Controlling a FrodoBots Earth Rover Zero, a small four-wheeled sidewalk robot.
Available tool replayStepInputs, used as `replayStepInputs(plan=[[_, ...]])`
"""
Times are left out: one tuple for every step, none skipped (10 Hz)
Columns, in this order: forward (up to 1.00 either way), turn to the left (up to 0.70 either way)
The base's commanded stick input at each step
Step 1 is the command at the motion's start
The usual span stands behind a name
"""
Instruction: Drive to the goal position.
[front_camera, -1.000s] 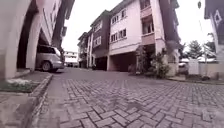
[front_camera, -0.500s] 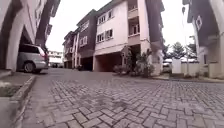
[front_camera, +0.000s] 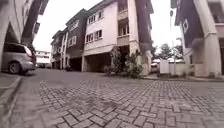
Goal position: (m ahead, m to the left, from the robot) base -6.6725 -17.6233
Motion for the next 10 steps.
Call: replayStepInputs(plan=[[0.00,-0.70],[0.00,-0.70],[0.00,-0.70],[0.00,-0.70],[0.00,-0.70],[0.00,-0.70],[0.00,-0.70],[0.00,-0.70],[0.00,-0.70],[0.00,-0.70]])
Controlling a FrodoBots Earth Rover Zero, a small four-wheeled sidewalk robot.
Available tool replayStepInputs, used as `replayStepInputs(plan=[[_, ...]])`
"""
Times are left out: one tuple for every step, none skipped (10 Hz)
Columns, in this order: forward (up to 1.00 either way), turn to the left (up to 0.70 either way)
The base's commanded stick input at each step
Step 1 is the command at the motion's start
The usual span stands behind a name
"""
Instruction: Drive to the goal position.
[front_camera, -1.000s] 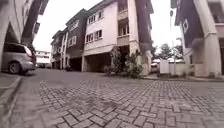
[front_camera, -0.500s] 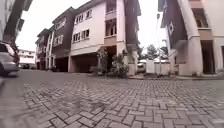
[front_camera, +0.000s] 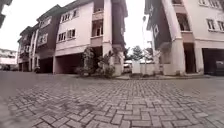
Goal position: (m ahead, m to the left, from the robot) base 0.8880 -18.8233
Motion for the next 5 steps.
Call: replayStepInputs(plan=[[0.00,-0.70],[0.00,-0.70],[0.00,-0.70],[0.70,-0.35],[0.70,-0.35]])
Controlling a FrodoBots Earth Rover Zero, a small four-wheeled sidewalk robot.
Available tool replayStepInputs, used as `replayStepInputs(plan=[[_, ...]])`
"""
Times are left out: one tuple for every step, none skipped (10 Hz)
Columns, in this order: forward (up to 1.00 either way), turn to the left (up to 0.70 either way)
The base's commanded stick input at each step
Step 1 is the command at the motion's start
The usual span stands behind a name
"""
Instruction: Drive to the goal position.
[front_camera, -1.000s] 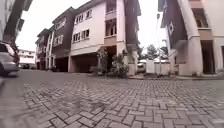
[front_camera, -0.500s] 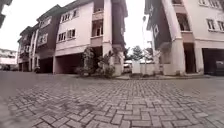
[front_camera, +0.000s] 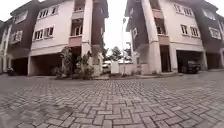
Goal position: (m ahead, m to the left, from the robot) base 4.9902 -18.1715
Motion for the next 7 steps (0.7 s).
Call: replayStepInputs(plan=[[0.70,-0.35],[0.70,-0.35],[0.70,-0.35],[0.70,-0.35],[0.70,-0.35],[0.70,-0.35],[0.70,-0.35]])
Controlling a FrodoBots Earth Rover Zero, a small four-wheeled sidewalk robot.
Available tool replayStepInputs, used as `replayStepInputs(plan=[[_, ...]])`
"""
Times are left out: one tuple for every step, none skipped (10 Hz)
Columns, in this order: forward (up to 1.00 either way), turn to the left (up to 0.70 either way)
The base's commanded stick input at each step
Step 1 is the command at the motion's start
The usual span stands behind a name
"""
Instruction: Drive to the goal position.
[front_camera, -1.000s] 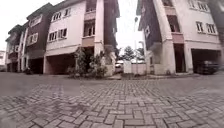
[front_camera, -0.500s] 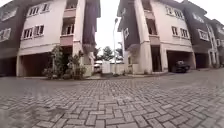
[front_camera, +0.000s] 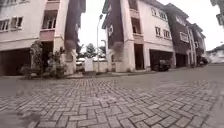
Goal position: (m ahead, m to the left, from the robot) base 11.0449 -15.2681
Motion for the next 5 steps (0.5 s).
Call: replayStepInputs(plan=[[0.70,-0.35],[0.70,-0.35],[0.70,-0.35],[0.70,-0.35],[0.70,-0.35]])
